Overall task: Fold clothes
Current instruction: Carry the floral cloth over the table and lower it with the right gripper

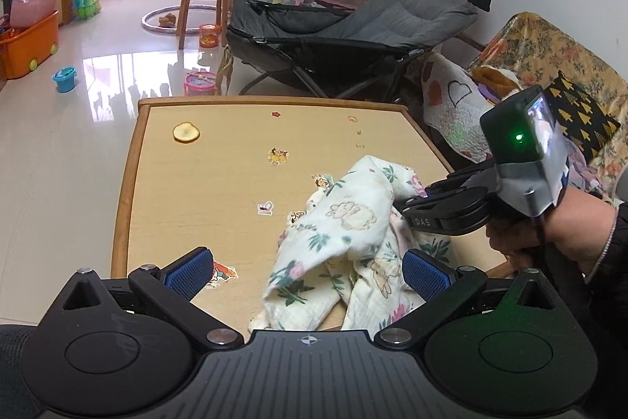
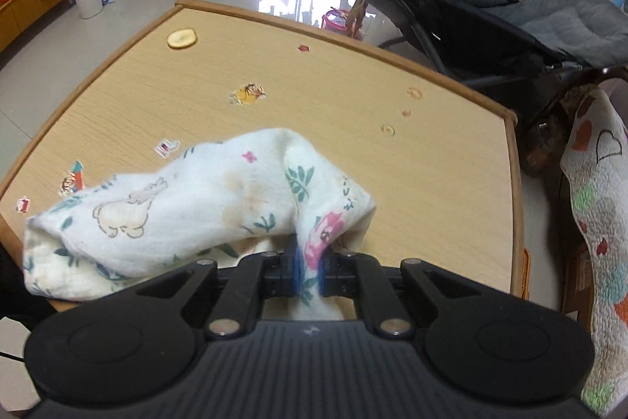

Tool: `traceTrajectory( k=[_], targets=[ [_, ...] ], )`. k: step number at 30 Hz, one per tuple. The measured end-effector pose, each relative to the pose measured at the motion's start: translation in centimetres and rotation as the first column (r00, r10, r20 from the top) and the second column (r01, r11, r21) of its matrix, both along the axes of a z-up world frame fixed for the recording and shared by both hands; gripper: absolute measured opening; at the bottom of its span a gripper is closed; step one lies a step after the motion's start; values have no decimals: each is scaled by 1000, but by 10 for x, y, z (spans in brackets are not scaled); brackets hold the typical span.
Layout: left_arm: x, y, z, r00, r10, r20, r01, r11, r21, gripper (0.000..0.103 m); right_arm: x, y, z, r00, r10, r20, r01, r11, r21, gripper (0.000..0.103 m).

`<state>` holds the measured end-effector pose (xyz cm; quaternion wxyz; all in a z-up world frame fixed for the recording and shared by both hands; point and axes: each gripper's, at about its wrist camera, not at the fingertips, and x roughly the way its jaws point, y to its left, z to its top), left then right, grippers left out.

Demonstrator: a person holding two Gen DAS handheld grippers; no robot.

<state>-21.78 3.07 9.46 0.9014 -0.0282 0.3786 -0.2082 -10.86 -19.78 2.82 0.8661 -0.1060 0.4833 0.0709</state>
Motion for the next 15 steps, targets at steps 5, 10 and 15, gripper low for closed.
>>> traceTrajectory(
  k=[5, 10, 15],
  targets=[
    [0, 0, -2, 1000, -2, -4, 2, 1000, 5, 103, 0, -2, -7, 1000, -13, -4, 13, 1000, 12, 8],
    [-1, -1, -2, 1000, -5, -5, 5, 1000, 13, 103, 6, -3, -8, 1000, -19, 5, 19, 1000, 13, 8],
    [-2, -2, -4, 1000, -18, -6, 18, 1000, 10, 103, 17, -8, -6, 999, -35, 18, 35, 999, 10, 8]
  ],
)
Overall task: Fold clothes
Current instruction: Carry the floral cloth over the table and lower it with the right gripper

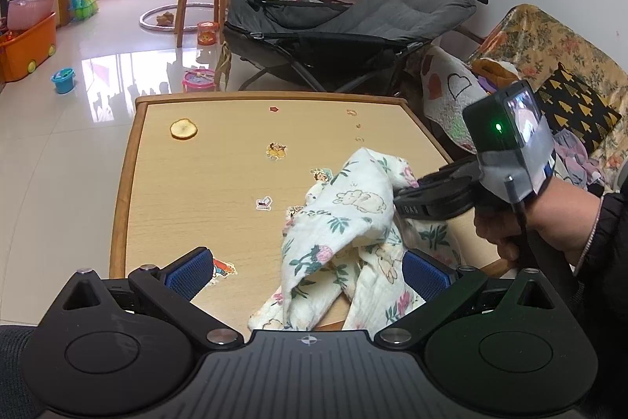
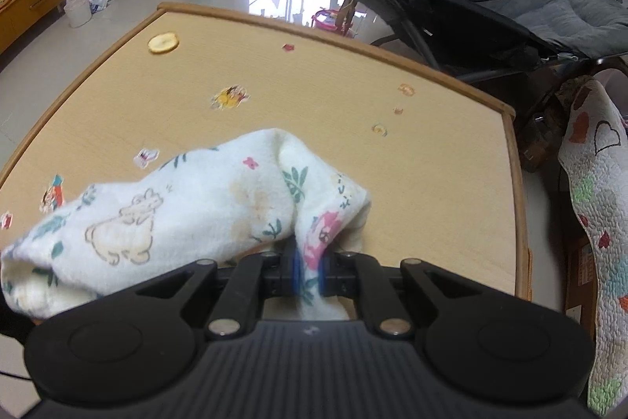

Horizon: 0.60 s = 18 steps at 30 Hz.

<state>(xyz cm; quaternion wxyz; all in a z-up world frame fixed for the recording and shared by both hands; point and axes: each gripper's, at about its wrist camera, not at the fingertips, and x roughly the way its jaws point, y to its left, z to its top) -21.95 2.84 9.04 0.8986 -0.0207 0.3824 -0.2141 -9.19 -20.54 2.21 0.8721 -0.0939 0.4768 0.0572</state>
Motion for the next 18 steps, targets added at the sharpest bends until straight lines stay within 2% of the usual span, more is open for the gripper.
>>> traceTrajectory(
  k=[8, 13, 18],
  targets=[
    [9, -6, -15, 999, -17, -40, 17, 1000, -19, 103, 6, -6, -6, 1000, -16, 10, 15, 1000, 15, 7],
    [12, -10, -20, 999, -9, -45, 9, 1000, -4, 103, 16, -12, -4, 998, -60, 21, 59, 997, 48, 8],
    [11, -10, -18, 999, -4, -39, 4, 1000, 0, 103, 36, -12, 2, 996, -76, 39, 75, 996, 44, 8]
  ],
)
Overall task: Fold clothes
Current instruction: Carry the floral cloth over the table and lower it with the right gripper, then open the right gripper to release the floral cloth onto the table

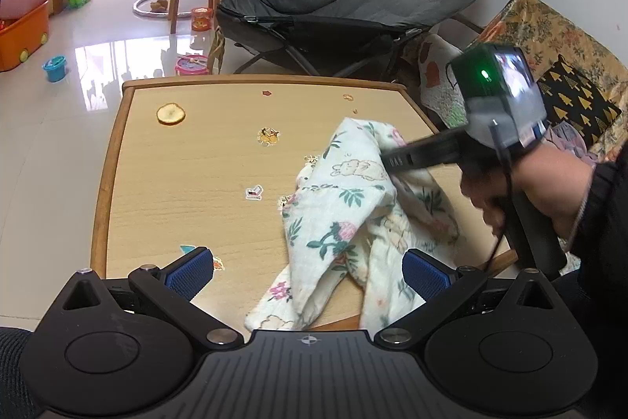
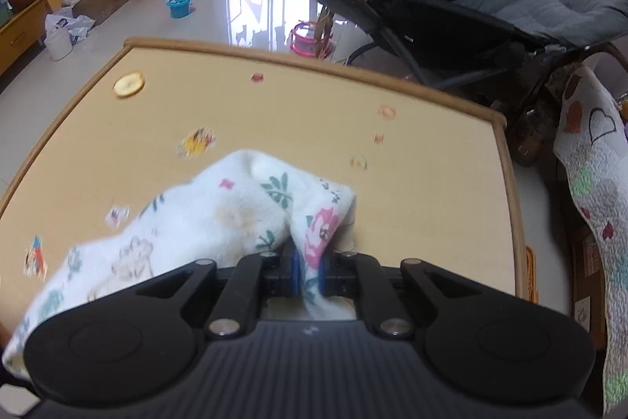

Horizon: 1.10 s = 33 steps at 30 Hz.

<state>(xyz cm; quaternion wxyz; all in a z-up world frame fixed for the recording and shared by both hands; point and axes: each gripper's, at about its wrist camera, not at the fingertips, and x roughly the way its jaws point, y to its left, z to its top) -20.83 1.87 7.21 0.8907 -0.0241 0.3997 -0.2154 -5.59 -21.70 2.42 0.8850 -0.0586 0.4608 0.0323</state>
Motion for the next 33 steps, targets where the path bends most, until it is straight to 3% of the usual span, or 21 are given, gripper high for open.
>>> traceTrajectory(
  k=[9, 13, 15, 17, 20, 33],
  targets=[
    [1, 3, 2, 1000, 19, -3, -19, 1000, 3, 103, 13, 11, -6, 999, 36, 4, -36, 999, -35, 10],
    [0, 4, 3, 1000, 24, -3, -24, 1000, 8, 103, 7, 2, 3, 999, -1, 42, 1, 1000, 9, 12],
    [0, 5, 4, 1000, 27, -2, -27, 1000, 12, 103, 2, -4, 12, 996, -27, 83, 24, 999, 39, 21],
    [-3, 5, 7, 999, 36, 10, -36, 999, 12, 103, -2, -10, 23, 991, -39, 125, 34, 998, 48, 39],
    [-5, 4, 11, 999, 36, 20, -36, 999, -1, 103, -9, -16, 35, 985, -38, 166, 32, 999, 43, 51],
    [-21, -4, 36, 996, 9, 91, -13, 999, 41, 103, -55, -48, 61, 964, -149, 221, 124, 985, 123, 62]
  ],
)
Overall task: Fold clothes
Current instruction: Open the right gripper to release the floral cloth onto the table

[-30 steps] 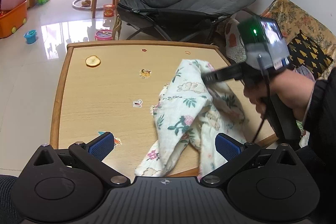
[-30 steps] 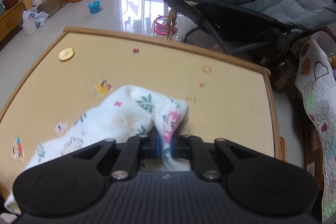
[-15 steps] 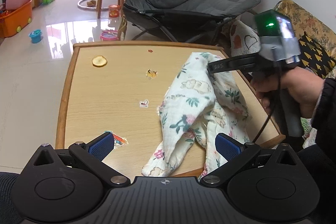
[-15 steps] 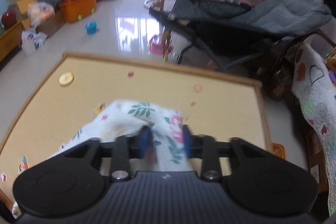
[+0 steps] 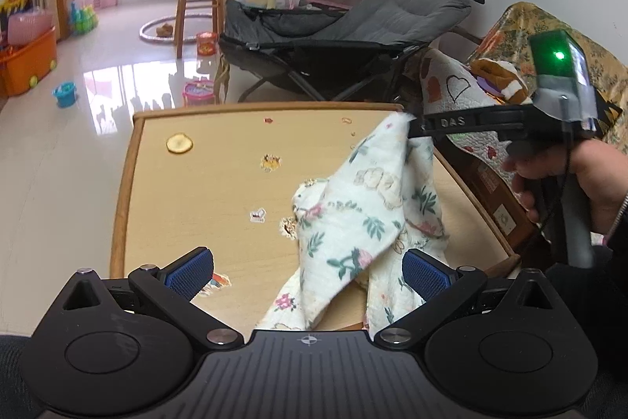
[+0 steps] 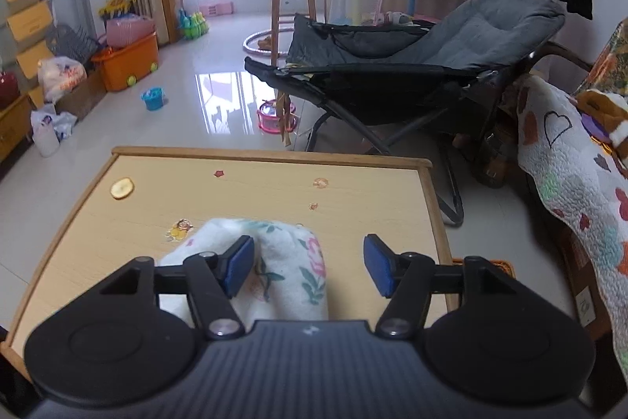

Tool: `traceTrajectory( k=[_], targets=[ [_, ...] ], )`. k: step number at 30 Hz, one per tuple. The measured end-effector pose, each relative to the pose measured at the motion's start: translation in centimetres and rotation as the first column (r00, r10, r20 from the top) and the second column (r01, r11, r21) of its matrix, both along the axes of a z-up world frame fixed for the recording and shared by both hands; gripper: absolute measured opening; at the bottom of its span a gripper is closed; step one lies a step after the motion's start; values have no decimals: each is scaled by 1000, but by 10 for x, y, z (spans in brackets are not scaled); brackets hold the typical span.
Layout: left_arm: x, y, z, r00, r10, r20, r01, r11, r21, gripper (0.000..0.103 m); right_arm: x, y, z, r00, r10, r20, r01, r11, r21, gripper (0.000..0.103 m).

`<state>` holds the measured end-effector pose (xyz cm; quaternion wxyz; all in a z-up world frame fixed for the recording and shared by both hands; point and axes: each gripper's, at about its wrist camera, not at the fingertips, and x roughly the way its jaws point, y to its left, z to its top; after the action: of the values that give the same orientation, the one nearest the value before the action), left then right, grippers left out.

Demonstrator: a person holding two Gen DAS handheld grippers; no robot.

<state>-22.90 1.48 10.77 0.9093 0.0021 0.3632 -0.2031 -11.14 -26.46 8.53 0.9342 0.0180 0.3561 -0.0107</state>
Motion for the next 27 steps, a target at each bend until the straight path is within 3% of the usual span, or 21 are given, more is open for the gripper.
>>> traceTrajectory(
  k=[12, 22, 27],
  targets=[
    [-20, 1, 16, 998, -13, 66, 9, 998, 59, 103, -46, -4, 2, 999, -4, 53, 1, 998, 58, 69],
    [-20, -7, 2, 991, -69, 113, 61, 995, 74, 103, -90, -9, -19, 995, -88, 49, 81, 988, 135, 70],
    [-16, -12, -8, 990, -97, 98, 90, 993, 74, 103, -106, -12, -23, 991, -111, 71, 101, 986, 132, 70]
  ],
)
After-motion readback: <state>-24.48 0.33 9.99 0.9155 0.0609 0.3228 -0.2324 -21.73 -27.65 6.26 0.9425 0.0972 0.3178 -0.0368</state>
